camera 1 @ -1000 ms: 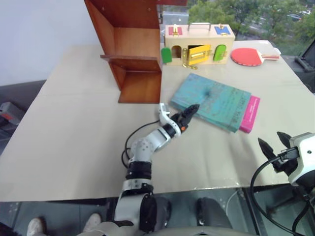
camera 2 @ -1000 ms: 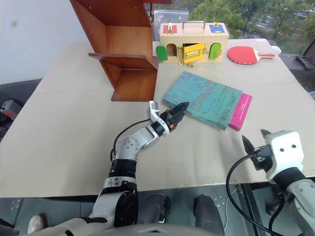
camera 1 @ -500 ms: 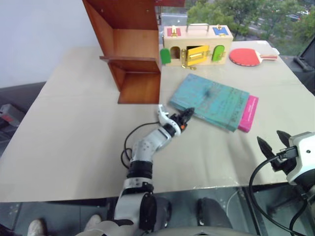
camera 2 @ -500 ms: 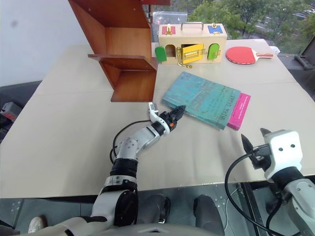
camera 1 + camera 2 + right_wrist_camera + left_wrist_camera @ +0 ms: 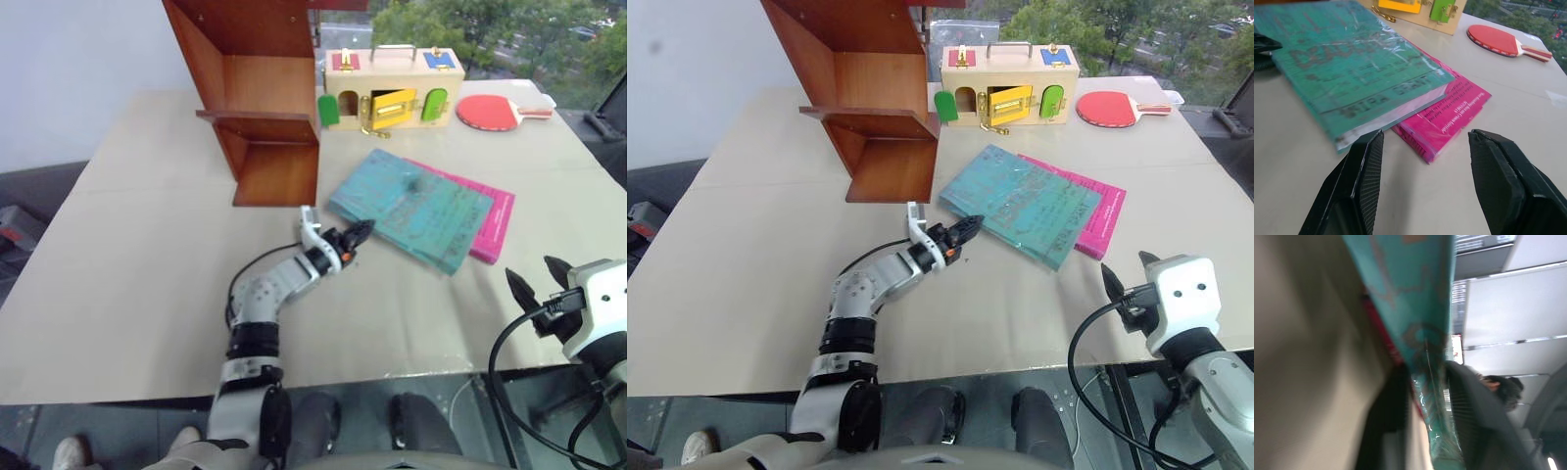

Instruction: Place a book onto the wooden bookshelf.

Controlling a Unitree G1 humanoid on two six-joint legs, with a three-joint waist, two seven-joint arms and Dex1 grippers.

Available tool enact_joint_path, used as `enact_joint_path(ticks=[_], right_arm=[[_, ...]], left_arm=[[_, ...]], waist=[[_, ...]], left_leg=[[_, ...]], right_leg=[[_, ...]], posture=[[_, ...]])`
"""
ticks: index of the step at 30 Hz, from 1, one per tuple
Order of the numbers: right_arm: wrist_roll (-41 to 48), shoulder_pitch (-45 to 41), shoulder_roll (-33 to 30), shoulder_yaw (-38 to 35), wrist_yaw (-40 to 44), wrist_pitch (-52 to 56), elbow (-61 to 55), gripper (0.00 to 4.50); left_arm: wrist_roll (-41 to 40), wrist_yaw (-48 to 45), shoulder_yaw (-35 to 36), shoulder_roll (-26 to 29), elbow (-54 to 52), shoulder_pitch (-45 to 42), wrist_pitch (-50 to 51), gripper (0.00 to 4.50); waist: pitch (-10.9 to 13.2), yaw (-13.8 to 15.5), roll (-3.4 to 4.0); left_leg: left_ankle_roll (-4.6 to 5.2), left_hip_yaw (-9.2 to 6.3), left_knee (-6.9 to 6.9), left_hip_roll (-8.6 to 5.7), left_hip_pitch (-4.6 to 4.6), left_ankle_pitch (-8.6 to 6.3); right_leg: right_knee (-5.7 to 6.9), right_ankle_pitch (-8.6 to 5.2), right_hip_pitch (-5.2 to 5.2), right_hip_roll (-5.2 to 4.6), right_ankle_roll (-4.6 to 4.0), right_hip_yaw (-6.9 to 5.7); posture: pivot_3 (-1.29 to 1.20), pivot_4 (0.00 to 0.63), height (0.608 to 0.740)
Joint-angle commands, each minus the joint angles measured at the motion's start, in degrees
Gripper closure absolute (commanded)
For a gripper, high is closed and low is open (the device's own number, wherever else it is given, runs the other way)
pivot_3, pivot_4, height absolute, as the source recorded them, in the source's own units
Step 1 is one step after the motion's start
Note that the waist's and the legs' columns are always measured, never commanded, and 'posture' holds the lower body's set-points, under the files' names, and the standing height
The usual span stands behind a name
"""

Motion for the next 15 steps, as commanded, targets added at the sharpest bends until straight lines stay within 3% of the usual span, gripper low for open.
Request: enact_joint_path(ticks=[1,2,3,15], right_arm=[[-1.07,-1.92,0.0,0.67,0.79,-0.17,-0.07,1.69],[-1.2,-2.35,0.04,0.82,0.96,-0.06,0.1,1.69],[-1.33,-2.72,0.07,0.97,1.08,0.05,0.27,1.69],[-2.6,-3.41,0.91,0.87,1.46,1.57,-1.0,1.69]], left_arm=[[-0.88,-0.43,1.14,-1.35,-0.49,-0.41,0.2,1.81],[-0.75,-0.63,1.13,-2.08,0.09,-0.74,-0.09,1.2],[-0.4,-1.04,0.92,-2.8,0.72,-1.1,-0.51,1.11],[4.02,-5.81,0.68,-8.51,11.88,-7.81,-4.77,1.11]], waist=[[0.0,0.24,0.0],[0.0,0.28,-0.01],[0.01,0.42,-0.01],[0.01,0.39,-0.03]], left_leg=[[0.0,0.0,0.0,-0.01,0.0,0.0],[0.0,0.0,0.0,-0.03,0.0,0.0],[0.0,0.0,0.0,-0.03,-0.01,0.0],[0.01,-0.06,0.0,-0.06,-0.06,0.0]], right_leg=[[-0.01,0.0,0.01,-0.02,0.0,0.0],[-0.01,0.0,0.01,-0.04,0.0,0.0],[-0.01,0.0,0.01,-0.04,0.0,0.0],[-0.04,0.0,0.02,-0.06,0.01,-0.11]], posture=[[0.0,0.15,0.74],[0.0,0.15,0.74],[0.0,0.15,0.74],[0.0,0.15,0.74]])
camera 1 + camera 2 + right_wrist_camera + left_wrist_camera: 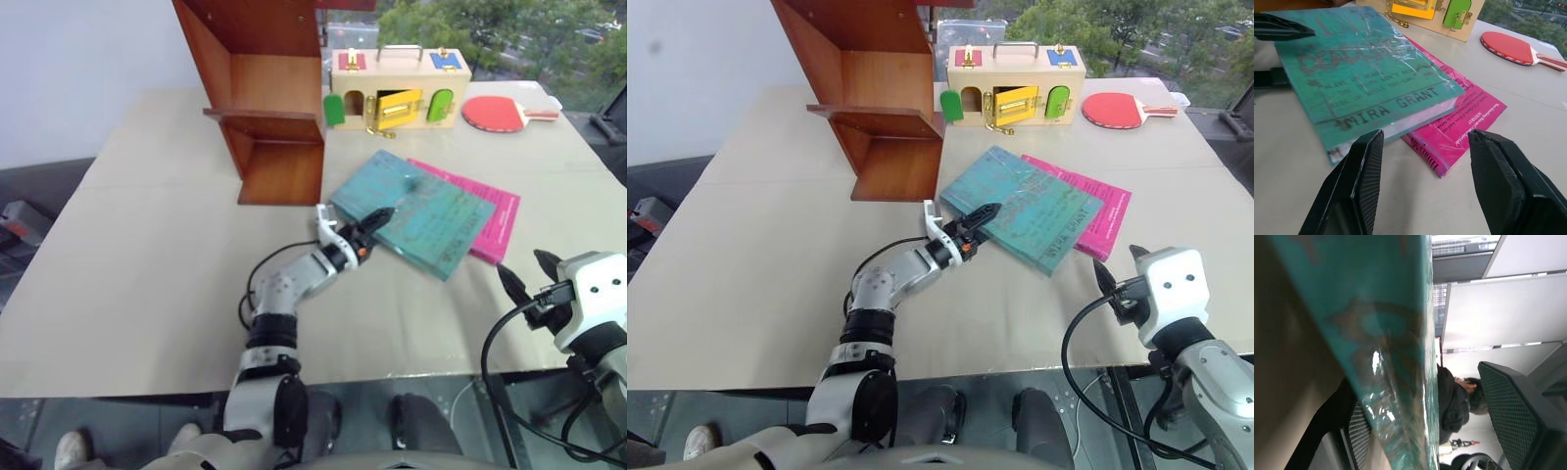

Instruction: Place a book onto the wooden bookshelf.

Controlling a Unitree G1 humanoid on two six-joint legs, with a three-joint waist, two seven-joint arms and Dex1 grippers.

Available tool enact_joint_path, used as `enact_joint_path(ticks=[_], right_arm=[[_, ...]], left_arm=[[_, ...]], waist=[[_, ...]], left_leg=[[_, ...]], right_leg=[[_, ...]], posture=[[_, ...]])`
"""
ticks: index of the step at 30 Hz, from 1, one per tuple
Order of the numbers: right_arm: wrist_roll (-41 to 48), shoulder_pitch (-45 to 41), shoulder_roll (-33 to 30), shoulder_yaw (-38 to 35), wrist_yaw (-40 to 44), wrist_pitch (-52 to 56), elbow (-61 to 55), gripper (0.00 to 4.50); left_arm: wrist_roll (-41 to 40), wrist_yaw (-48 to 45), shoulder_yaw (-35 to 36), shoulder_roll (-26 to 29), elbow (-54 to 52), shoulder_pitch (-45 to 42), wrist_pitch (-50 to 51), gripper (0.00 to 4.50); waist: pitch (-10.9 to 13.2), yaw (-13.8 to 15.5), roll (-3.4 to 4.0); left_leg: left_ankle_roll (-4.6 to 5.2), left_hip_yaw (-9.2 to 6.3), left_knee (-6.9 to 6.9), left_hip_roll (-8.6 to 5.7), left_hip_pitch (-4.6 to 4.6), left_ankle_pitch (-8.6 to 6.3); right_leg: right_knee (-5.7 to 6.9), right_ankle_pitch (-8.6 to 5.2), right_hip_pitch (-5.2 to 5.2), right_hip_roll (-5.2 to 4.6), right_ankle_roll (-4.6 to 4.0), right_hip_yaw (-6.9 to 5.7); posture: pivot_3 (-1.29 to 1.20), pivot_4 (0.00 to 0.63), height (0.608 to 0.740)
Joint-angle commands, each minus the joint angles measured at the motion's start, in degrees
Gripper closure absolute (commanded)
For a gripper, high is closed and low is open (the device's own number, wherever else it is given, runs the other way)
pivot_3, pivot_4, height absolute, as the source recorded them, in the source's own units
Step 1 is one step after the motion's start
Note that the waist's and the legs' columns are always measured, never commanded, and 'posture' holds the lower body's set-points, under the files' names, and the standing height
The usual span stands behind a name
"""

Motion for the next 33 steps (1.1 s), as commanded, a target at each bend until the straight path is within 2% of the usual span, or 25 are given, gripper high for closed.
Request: enact_joint_path(ticks=[1,2,3,5,7,8,9,11,17,24,29,33], right_arm=[[-0.9,0.05,0.7,-0.39,-0.31,0.19,-2.67,1.69],[-1.12,0.18,0.94,-0.25,-0.42,0.26,-2.89,1.69],[-1.34,0.29,1.17,-0.1,-0.5,0.34,-3.08,1.69],[-1.78,0.46,1.67,0.18,-0.6,0.41,-3.34,1.69],[-2.23,0.5,2.17,0.49,-0.62,0.4,-3.44,1.69],[-2.47,0.48,2.35,0.65,-0.56,0.37,-3.4,1.69],[-2.7,0.44,2.5,0.76,-0.47,0.36,-3.37,1.69],[-3.05,0.17,2.7,1.07,-0.33,0.24,-3.08,1.69],[-4.1,-2.44,2.71,2.53,0.68,-0.5,-0.85,1.69],[-5.34,-5.11,2.88,4.27,2.01,-1.42,1.61,1.69],[-6.1,-6.62,3.11,5.62,2.79,-2.14,3.12,1.69],[-6.67,-7.65,3.29,6.22,3.27,-2.26,3.9,1.69]], left_arm=[[1.27,-2.1,0.44,-1.37,3.66,-2.3,-1.48,1.11],[1.43,-2.29,0.77,-1.41,4.39,-2.64,-1.96,1.11],[1.41,-2.39,1.17,-1.4,4.96,-2.92,-2.15,1.64],[1.45,-2.76,1.4,-0.9,4.96,-2.86,-1.45,2.3],[1.41,-3.24,1.39,0.16,3.71,-2.1,-0.11,3.32],[1.48,-3.83,1.15,0.86,2.69,-1.54,0.53,3.51],[1.55,-4.26,1.03,1.29,2.06,-1.21,0.94,4.06],[1.75,-5.11,0.82,2.47,0.46,-0.36,1.67,4.43],[2.26,-12.9,-0.68,12.21,-6.98,3.54,6.01,4.43],[-1.06,-22.44,2.67,23.0,-5.17,-0.1,11.95,4.43],[-0.38,-28.9,-1.06,27.11,-9.19,-4.11,16.23,4.43],[0.89,-30.94,-4.01,27.56,-10.56,-7.16,17.33,4.43]], waist=[[0.0,-0.04,0.01],[-0.01,-0.02,0.02],[-0.01,-0.01,0.02],[-0.01,-0.03,0.02],[-0.01,-0.07,0.02],[-0.01,-0.12,0.02],[-0.01,-0.13,0.02],[-0.02,-0.14,0.03],[0.02,-1.82,0.04],[0.19,-1.47,-0.06],[0.23,-1.3,-0.09],[0.25,-1.48,-0.09]], left_leg=[[0.0,0.0,0.0,0.0,0.0,0.0],[0.0,0.0,0.0,0.0,0.0,0.0],[0.0,-0.01,0.0,0.01,0.01,0.0],[-0.01,-0.02,0.0,0.01,0.0,0.0],[-0.01,-0.02,0.0,0.01,0.02,0.01],[-0.01,-0.02,0.0,0.01,0.02,0.01],[-0.01,-0.02,0.0,0.02,0.03,0.01],[-0.02,-0.02,0.0,0.02,0.03,0.01],[-0.06,0.0,-0.07,0.09,0.09,0.0],[-0.1,-0.05,-0.06,0.07,0.03,0.01],[-0.09,-0.19,-0.06,-0.04,-0.05,0.01],[-0.09,-0.2,-0.08,-0.05,-0.06,0.01]], right_leg=[[0.0,0.0,0.0,0.0,0.0,0.0],[0.0,0.0,-0.01,0.01,0.0,0.0],[0.0,0.0,0.0,0.01,0.0,-0.01],[0.0,0.0,0.01,0.0,0.0,-0.02],[0.0,0.0,0.02,0.0,0.01,-0.01],[0.01,-0.01,0.02,0.01,0.01,-0.01],[0.02,0.0,0.01,0.01,0.01,-0.01],[0.02,0.0,0.02,0.01,0.01,-0.01],[0.04,0.0,-0.03,0.09,0.0,0.06],[0.06,0.01,-0.07,0.08,-0.02,-0.01],[0.03,0.01,-0.12,-0.01,-0.03,-0.12],[0.04,0.02,-0.13,-0.02,-0.04,-0.11]], posture=[[0.0,0.15,0.74],[0.0,0.15,0.74],[0.0,0.15,0.74],[0.0,0.15,0.74],[0.0,0.15,0.74],[0.0,0.15,0.74],[0.0,0.15,0.74],[0.0,0.15,0.74],[0.0,0.15,0.74],[0.0,0.15,0.74],[0.0,0.15,0.74],[0.0,0.15,0.74]])
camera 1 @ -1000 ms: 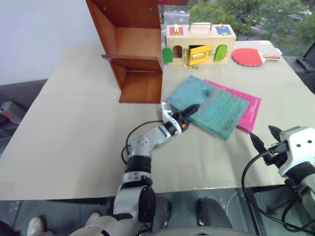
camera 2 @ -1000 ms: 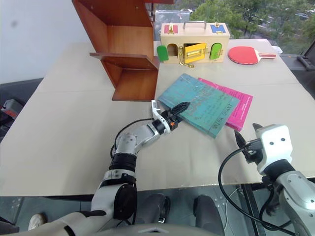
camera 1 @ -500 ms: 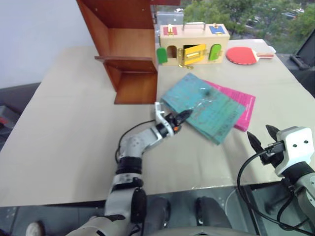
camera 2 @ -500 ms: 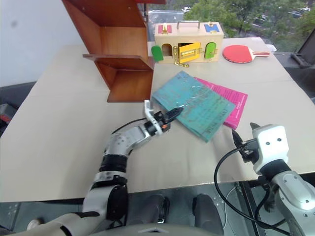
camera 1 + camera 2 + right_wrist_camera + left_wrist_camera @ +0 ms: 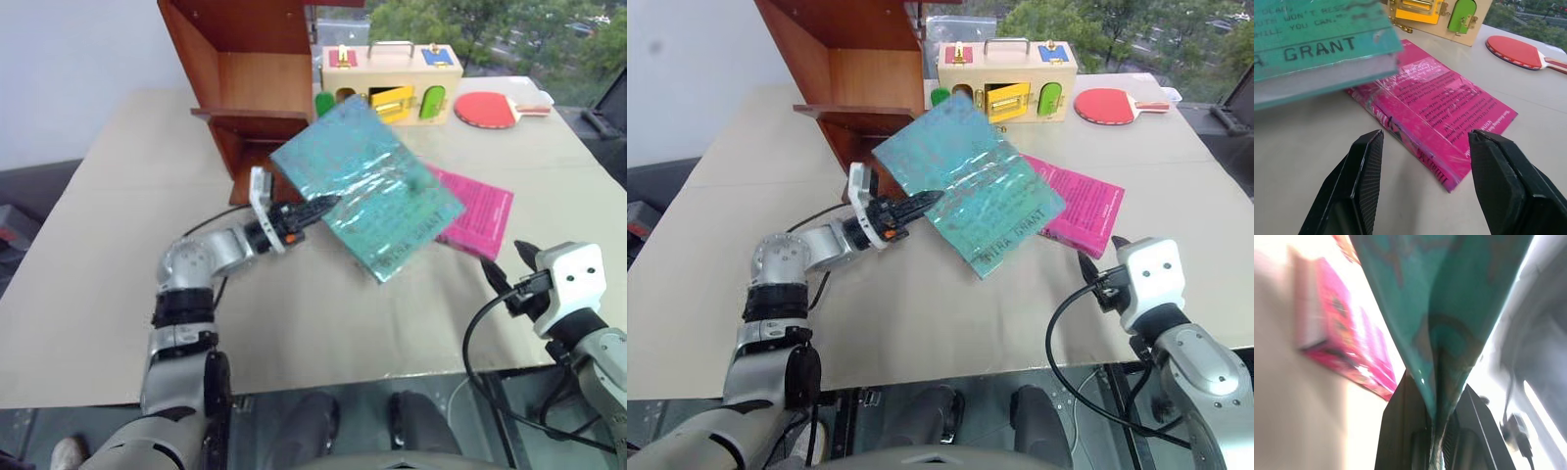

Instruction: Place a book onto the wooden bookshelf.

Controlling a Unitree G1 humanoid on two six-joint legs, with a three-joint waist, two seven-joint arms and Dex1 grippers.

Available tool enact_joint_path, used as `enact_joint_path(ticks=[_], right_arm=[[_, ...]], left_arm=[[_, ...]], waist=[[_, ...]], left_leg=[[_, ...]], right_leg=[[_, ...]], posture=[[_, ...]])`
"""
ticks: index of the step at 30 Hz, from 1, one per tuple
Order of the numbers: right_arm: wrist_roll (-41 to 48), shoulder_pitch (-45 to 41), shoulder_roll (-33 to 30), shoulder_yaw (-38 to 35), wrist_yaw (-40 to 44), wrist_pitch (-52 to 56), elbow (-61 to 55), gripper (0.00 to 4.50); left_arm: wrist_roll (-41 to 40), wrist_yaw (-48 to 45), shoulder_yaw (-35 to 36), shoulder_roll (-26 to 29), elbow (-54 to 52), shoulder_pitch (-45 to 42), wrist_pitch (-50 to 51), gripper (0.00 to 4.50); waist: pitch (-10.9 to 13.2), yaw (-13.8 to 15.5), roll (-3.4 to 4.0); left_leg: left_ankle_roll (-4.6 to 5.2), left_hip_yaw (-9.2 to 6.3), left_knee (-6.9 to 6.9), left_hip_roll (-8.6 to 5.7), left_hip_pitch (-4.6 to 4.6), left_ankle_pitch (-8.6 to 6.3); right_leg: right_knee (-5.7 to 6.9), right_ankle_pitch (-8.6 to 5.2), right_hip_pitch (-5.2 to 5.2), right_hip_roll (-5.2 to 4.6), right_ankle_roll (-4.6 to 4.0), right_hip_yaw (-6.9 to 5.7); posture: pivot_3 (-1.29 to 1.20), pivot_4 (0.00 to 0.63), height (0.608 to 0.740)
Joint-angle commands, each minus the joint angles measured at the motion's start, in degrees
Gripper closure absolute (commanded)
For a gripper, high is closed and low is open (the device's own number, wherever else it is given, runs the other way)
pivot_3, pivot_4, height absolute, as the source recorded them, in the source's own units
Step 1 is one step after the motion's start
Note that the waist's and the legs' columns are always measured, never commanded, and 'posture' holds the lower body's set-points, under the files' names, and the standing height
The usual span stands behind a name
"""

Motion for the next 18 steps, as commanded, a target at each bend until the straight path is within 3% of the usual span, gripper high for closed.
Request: enact_joint_path(ticks=[1,7,14,18], right_arm=[[-0.67,-0.86,0.2,-0.16,0.52,-1.44,-0.37,1.69],[-1.46,-1.21,0.64,0.07,0.88,-1.58,-0.15,1.69],[-2.71,-1.97,0.85,0.39,1.15,-2.42,0.61,1.69],[-3.17,-2.69,0.78,0.76,1.67,-3.18,1.57,1.69]], left_arm=[[-0.47,-2.49,-1.46,0.1,-3.32,-3.29,0.65,4.43],[4.47,-3.29,-5.1,-1.34,-7.91,-7.89,-7.06,4.43],[27.21,-9.44,-16.94,2.14,-13.53,-10.98,-38.0,4.43],[35.61,-16.71,-20.87,4.46,-13.92,-13.06,-54.66,4.43]], waist=[[0.01,-0.07,0.02],[0.08,-0.05,0.02],[0.07,-0.07,0.05],[0.16,-0.05,0.07]], left_leg=[[0.0,0.0,-0.01,0.0,0.01,0.0],[-0.02,0.01,-0.05,0.06,-0.03,0.0],[-0.03,0.08,-0.11,0.03,-0.05,-0.01],[-0.03,0.14,-0.15,0.05,-0.08,-0.01]], right_leg=[[0.0,0.0,-0.01,0.0,0.0,0.02],[0.01,0.0,-0.07,0.02,-0.01,0.03],[-0.04,0.01,-0.11,-0.02,-0.02,0.12],[-0.05,0.0,-0.19,-0.01,-0.02,0.17]], posture=[[0.0,0.15,0.74],[0.0,0.15,0.74],[0.0,0.15,0.74],[0.0,0.15,0.74]])
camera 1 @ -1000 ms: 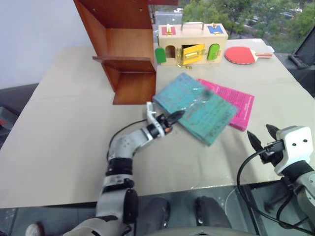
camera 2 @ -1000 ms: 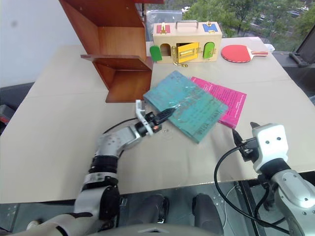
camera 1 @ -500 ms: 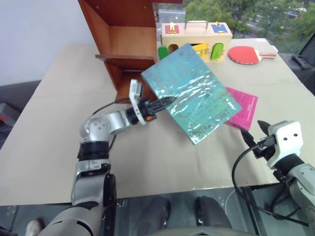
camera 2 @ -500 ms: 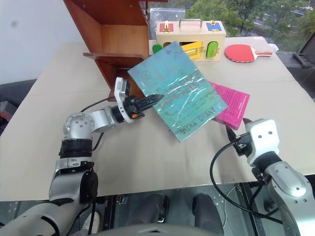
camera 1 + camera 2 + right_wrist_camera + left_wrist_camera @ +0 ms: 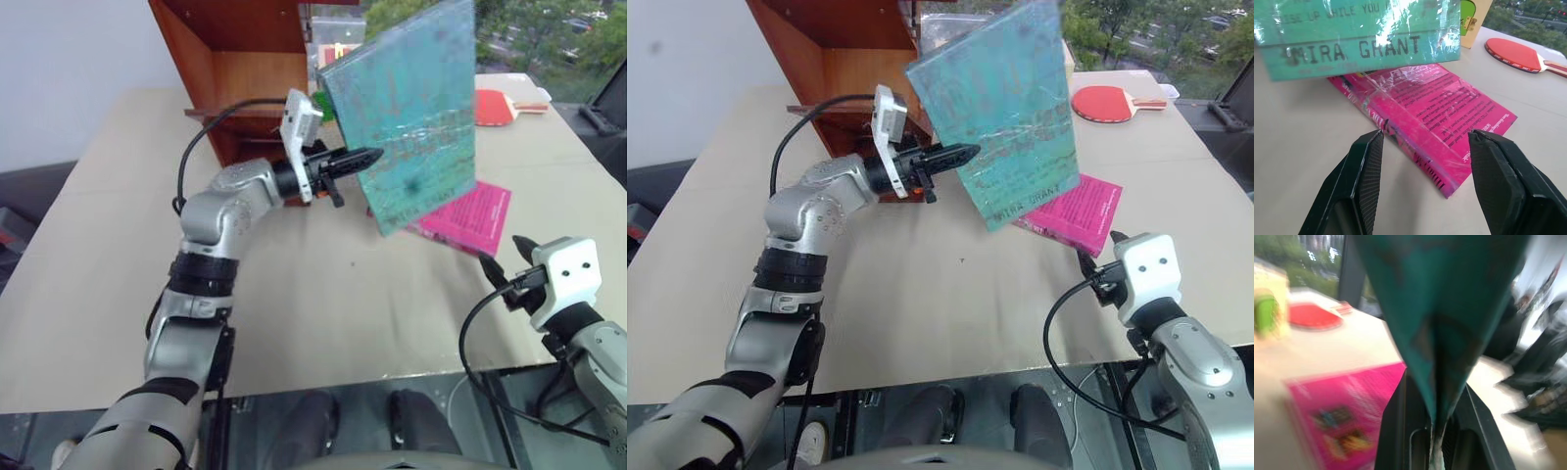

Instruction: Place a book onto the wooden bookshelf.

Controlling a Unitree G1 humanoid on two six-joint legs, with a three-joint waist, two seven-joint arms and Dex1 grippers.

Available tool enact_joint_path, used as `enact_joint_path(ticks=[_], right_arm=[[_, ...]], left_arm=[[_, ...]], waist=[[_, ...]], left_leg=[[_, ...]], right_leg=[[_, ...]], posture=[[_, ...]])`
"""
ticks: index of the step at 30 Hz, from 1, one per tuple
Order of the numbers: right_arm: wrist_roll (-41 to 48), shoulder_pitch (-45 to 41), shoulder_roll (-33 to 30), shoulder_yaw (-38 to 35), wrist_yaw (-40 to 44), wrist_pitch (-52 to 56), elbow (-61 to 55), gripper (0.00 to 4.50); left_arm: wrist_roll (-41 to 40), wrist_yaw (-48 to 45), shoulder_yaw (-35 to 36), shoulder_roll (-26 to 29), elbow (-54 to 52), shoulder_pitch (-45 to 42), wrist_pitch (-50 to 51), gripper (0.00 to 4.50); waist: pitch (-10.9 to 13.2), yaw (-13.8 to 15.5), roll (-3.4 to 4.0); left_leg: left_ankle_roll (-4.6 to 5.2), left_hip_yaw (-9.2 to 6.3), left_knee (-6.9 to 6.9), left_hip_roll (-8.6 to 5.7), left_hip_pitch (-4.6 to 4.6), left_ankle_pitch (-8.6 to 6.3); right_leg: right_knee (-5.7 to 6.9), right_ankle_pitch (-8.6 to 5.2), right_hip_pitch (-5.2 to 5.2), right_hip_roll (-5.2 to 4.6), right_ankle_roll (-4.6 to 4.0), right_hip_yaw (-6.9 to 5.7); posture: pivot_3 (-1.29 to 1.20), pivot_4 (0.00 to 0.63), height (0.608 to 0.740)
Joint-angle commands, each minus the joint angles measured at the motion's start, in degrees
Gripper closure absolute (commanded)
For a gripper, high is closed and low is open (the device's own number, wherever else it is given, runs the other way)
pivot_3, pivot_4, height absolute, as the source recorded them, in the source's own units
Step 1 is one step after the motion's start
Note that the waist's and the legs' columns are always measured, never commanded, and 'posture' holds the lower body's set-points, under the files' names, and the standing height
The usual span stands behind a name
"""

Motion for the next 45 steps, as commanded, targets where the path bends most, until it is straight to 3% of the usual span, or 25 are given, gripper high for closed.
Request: enact_joint_path(ticks=[1,7,13,45], right_arm=[[-0.62,-0.83,0.12,-0.11,0.75,-1.94,-0.23,1.69],[-0.96,-0.94,0.15,-0.21,1.5,-2.79,0.5,1.69],[-0.8,-1.32,0.1,-0.6,2.2,-3.12,1.17,1.69],[-1.36,-1.56,0.2,-0.99,3.38,-3.46,1.77,1.69]], left_arm=[[6.91,-6.37,-2.01,2.04,-3.09,-4.49,-16.16,4.43],[13.78,-7.94,-2.02,4.28,0.0,-9.85,-29.1,4.43],[19.81,-7.74,-3.0,7.86,-0.41,-11.38,-33.73,4.43],[21.71,-7.21,-2.86,6.83,-1.55,-10.1,-37.5,4.43]], waist=[[0.05,0.01,-0.01],[0.06,-0.02,0.01],[0.07,-0.18,0.01],[0.07,-0.13,0.01]], left_leg=[[0.0,-0.01,0.0,0.0,-0.04,0.0],[0.04,-0.01,0.01,-0.01,-0.15,0.0],[0.05,-0.01,0.02,-0.01,-0.14,0.0],[0.07,-0.02,0.24,0.0,-0.14,0.0]], right_leg=[[-0.01,0.0,-0.01,0.0,0.0,-0.02],[-0.08,0.0,-0.09,0.01,0.0,-0.04],[-0.06,0.0,-0.09,0.07,0.01,-0.05],[0.16,0.0,-0.08,0.11,0.01,-0.09]], posture=[[0.0,0.15,0.74],[0.0,0.15,0.74],[0.0,0.15,0.74],[0.0,0.15,0.74]])
